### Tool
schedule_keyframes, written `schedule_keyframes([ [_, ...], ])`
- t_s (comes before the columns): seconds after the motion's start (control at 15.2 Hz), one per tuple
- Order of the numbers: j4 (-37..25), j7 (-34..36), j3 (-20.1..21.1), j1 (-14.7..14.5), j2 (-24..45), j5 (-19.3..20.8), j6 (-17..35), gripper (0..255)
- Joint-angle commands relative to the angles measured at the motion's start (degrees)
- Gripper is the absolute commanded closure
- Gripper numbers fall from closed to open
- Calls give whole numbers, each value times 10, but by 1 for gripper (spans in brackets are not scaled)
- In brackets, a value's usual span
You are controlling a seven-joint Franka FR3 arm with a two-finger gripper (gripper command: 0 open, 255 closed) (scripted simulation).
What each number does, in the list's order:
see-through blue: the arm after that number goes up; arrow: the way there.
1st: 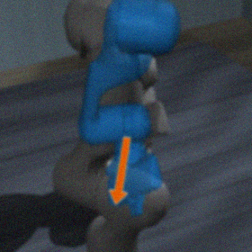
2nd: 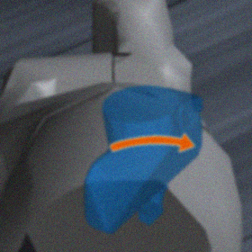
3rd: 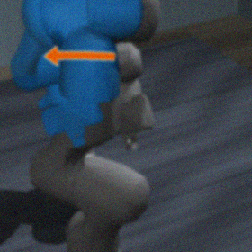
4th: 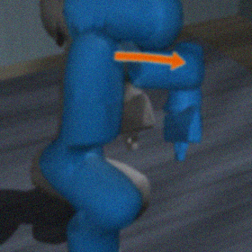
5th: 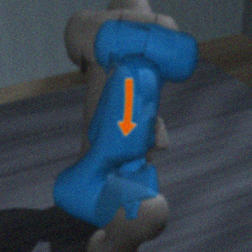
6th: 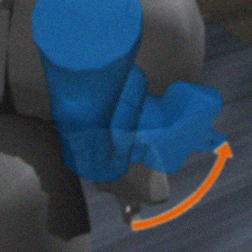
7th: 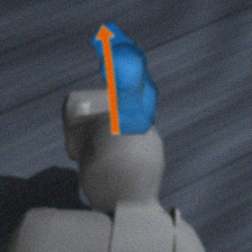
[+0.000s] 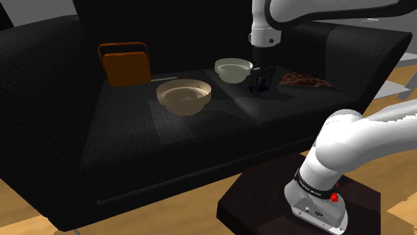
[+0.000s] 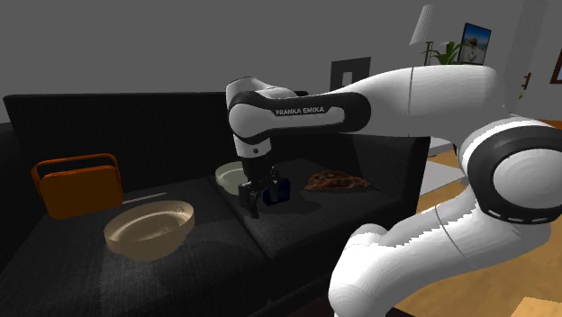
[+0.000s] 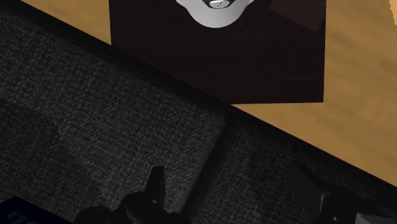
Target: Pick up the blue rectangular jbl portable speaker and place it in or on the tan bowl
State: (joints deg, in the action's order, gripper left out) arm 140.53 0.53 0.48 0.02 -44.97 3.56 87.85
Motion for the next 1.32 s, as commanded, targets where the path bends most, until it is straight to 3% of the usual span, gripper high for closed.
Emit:
schedule_keyframes([
  [0.0,0,0,0,0,0,0,0,0],
  [0.73,-29,-291,-187,3,25,116,76,0],
  [1.25,-127,-507,-331,-39,130,129,143,0],
])
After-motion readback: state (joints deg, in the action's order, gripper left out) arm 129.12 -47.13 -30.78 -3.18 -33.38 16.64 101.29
